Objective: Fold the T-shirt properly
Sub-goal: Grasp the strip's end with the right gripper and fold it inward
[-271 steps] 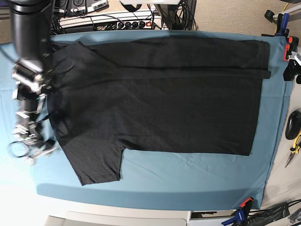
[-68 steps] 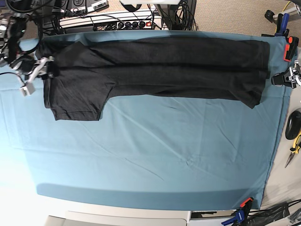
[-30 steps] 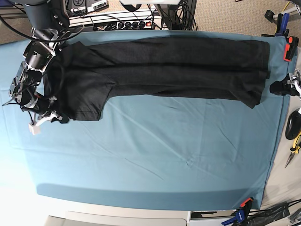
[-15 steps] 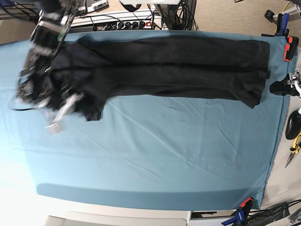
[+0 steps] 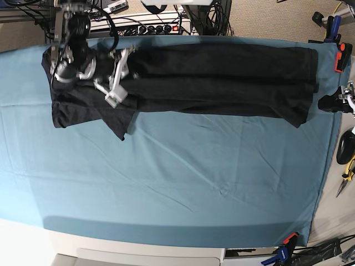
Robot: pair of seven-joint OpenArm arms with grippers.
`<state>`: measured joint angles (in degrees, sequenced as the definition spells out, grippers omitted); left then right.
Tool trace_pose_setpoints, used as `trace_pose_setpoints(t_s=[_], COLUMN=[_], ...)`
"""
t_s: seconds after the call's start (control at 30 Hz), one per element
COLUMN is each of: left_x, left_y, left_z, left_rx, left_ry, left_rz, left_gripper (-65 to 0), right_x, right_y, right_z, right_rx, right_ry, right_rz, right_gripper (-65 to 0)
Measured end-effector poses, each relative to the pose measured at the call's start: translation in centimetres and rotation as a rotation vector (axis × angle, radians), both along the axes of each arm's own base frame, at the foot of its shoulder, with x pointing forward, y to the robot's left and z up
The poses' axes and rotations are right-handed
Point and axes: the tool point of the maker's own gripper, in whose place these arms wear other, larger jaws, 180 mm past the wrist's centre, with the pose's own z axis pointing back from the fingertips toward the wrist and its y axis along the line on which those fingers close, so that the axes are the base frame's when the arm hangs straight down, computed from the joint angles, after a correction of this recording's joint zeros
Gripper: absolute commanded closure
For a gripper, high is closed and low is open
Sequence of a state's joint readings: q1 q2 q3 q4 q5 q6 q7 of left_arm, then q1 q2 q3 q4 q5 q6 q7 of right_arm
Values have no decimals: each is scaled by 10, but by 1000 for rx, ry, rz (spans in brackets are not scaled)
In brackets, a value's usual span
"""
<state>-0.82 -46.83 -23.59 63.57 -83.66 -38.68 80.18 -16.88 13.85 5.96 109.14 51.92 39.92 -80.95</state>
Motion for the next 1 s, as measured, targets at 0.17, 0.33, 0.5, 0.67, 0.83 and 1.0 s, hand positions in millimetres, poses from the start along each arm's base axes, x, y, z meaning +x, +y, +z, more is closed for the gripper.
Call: trace_pose_setpoints(t_s=[0.17, 0.33, 0.5, 0.67, 0.83, 1.0], left_x=[0, 0, 0, 0, 0, 0], left_y=[0, 0, 0, 0, 0, 0], left_z=[0, 0, 0, 0, 0, 0], left_rx=[-1, 0, 4, 5, 4, 5], left_ry=[0, 0, -11, -10, -10, -10], left_rz=[1, 0, -13, -13, -13, -13], left_gripper=[-270, -270, -270, -270, -270, -270], right_x=[1, 28, 65, 83, 99, 108], right_y=[-3, -26, -29, -27, -38, -34], right_z=[8, 8, 25, 28, -2, -7], right_rx=[-64, -211, -256, -275, -288, -246], right_ry=[-98, -244, -383, -415, -330, -248], right_rz=[-19, -72, -134, -192, -234, -238], right_gripper=[0, -322, -356, -356, -356, -354])
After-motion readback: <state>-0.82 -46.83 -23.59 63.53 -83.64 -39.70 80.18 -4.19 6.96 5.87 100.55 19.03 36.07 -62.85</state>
